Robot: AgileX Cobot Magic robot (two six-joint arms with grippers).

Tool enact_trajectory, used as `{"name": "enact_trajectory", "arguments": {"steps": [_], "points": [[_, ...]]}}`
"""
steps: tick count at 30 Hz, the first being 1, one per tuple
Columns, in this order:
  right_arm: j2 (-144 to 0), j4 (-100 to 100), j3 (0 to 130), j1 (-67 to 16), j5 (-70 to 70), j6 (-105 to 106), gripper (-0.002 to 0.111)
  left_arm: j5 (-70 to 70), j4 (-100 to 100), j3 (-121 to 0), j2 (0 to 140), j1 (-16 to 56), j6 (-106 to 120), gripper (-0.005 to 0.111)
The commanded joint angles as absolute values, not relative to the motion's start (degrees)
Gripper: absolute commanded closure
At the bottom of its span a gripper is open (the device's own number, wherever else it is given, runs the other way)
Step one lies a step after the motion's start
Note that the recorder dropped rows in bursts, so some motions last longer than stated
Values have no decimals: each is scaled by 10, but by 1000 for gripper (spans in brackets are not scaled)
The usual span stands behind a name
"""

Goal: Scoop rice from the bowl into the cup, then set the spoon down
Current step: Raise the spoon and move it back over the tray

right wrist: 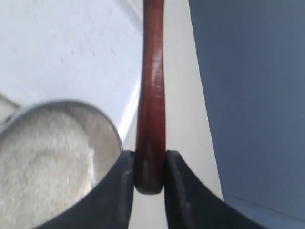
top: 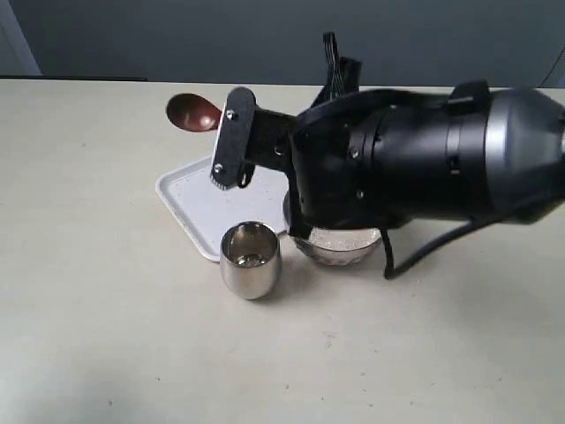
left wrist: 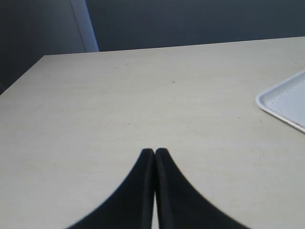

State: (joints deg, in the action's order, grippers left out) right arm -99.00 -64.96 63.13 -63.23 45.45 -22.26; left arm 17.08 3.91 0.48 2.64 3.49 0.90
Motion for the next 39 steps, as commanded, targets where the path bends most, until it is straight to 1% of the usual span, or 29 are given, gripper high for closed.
{"name": "enact_trajectory", "arguments": {"steps": [1,5,10,23,31,39], "points": [[-1025,-651,669,-574,331,-227,109,165,40,0,27,36,5,106],[-1073,-622,694,-546,254,-227,109,165,40,0,27,36,5,106],[-1101,-574,707,-546,206,-227,109,165,40,0,27,36,5,106],[-1129,-568,708,-546,210,-227,109,165,40,0,27,36,5,106],[-1135,-568,708,-546,278,-227,109,165,40,0,27,36,5,106],[-1135,-570,708,-546,277,-227,109,165,40,0,27,36,5,106]]}}
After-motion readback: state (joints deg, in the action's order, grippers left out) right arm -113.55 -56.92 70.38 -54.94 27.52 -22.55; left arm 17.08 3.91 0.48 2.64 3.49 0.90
